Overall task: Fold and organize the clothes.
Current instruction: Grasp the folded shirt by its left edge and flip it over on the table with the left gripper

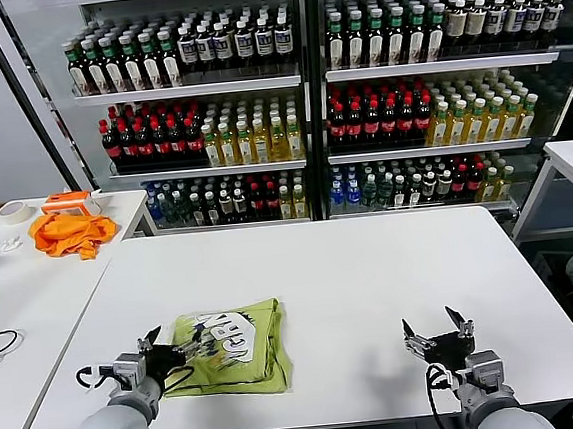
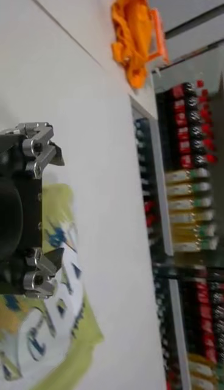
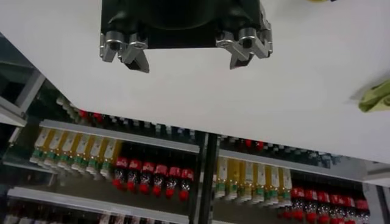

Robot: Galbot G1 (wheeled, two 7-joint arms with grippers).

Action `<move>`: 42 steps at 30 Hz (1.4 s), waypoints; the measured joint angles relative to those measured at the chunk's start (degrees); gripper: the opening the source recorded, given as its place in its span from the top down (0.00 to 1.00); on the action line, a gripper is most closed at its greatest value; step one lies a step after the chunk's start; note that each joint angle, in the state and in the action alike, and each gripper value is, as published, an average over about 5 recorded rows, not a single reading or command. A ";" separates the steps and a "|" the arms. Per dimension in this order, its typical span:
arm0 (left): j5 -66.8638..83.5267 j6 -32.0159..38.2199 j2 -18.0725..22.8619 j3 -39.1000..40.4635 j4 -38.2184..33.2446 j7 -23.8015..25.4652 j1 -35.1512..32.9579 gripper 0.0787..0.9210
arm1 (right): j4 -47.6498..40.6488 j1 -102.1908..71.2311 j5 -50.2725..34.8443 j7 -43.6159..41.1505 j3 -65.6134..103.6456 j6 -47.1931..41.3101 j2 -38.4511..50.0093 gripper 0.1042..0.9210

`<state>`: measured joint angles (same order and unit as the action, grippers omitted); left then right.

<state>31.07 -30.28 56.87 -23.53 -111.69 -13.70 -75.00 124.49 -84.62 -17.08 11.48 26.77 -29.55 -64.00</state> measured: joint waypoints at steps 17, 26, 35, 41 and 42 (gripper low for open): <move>2.56 0.39 0.86 0.67 2.77 -0.54 -1.54 0.37 | -1.75 1.70 0.31 0.72 -1.77 1.23 -0.76 0.12; 2.98 0.43 1.61 1.25 3.02 -1.04 -1.53 0.68 | -2.39 2.23 0.43 0.73 -1.98 1.45 -0.87 0.12; 2.76 -0.67 0.85 -0.31 1.76 -1.48 -2.06 0.95 | -2.40 2.76 0.33 0.69 -1.80 1.45 -0.60 0.12; 3.40 -1.74 -3.23 -6.56 -0.41 -0.79 -3.27 0.97 | -2.34 2.81 0.32 0.62 -1.73 1.50 -0.68 0.12; 3.53 -1.86 -4.28 -8.21 -0.56 -0.48 -3.68 0.97 | -2.34 2.83 0.32 0.61 -1.76 1.52 -0.71 0.12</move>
<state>34.60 -32.14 52.59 -31.74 -112.25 -14.18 -78.68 122.15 -81.79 -16.76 12.09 25.01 -28.03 -64.70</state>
